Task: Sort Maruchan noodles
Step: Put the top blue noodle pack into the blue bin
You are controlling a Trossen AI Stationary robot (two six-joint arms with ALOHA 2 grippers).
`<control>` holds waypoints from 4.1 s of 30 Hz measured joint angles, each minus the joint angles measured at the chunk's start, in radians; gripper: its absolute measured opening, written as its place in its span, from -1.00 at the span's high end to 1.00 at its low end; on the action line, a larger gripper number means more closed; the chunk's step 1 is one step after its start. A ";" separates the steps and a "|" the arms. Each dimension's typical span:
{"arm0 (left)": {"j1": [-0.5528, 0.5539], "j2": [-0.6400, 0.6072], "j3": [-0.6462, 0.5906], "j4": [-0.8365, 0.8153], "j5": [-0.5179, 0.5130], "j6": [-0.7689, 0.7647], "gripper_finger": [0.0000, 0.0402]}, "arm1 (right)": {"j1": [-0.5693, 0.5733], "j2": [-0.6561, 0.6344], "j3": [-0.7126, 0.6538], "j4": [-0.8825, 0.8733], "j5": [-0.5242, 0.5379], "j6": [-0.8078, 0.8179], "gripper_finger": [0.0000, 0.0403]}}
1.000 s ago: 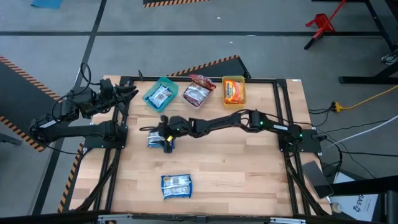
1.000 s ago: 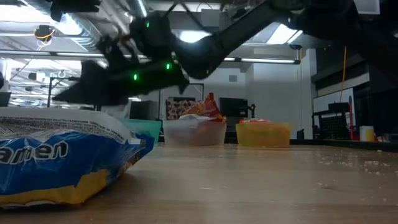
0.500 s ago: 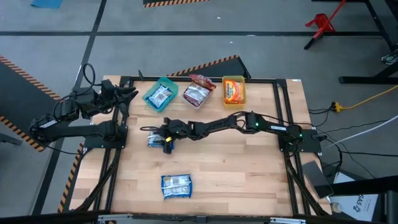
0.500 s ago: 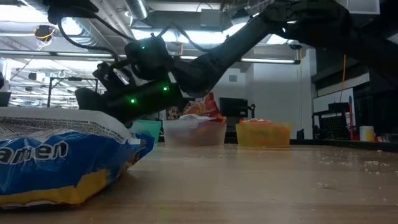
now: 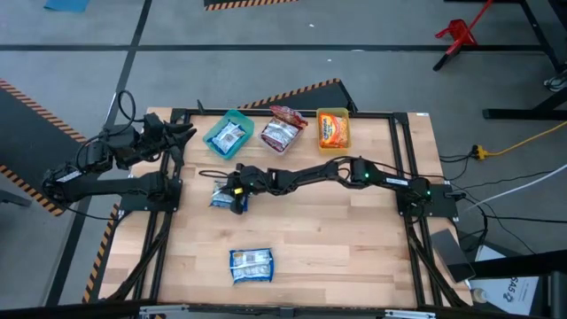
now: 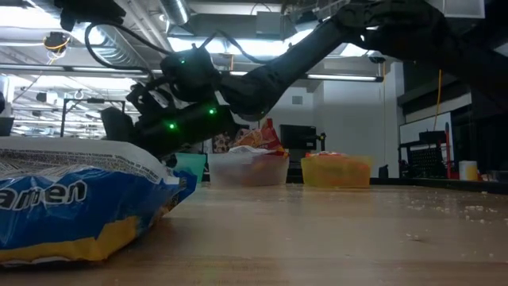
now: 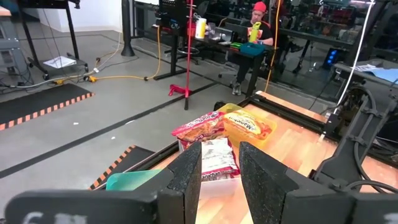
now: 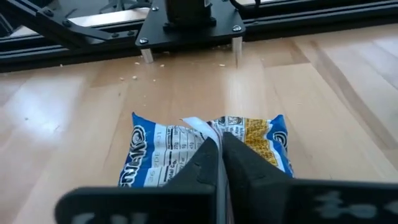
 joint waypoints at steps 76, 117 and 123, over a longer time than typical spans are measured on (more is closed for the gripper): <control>0.000 0.000 0.000 -0.154 -0.068 -0.053 0.50 | -0.039 -0.025 0.000 -0.026 0.195 -0.049 0.37; 0.000 0.000 0.000 -0.209 -0.067 -0.054 0.50 | -0.018 -0.242 -0.006 -0.444 0.019 -0.198 0.29; 0.000 0.000 0.000 -0.209 -0.065 -0.079 0.50 | -0.019 -0.164 -0.005 -0.406 0.123 -0.177 -0.27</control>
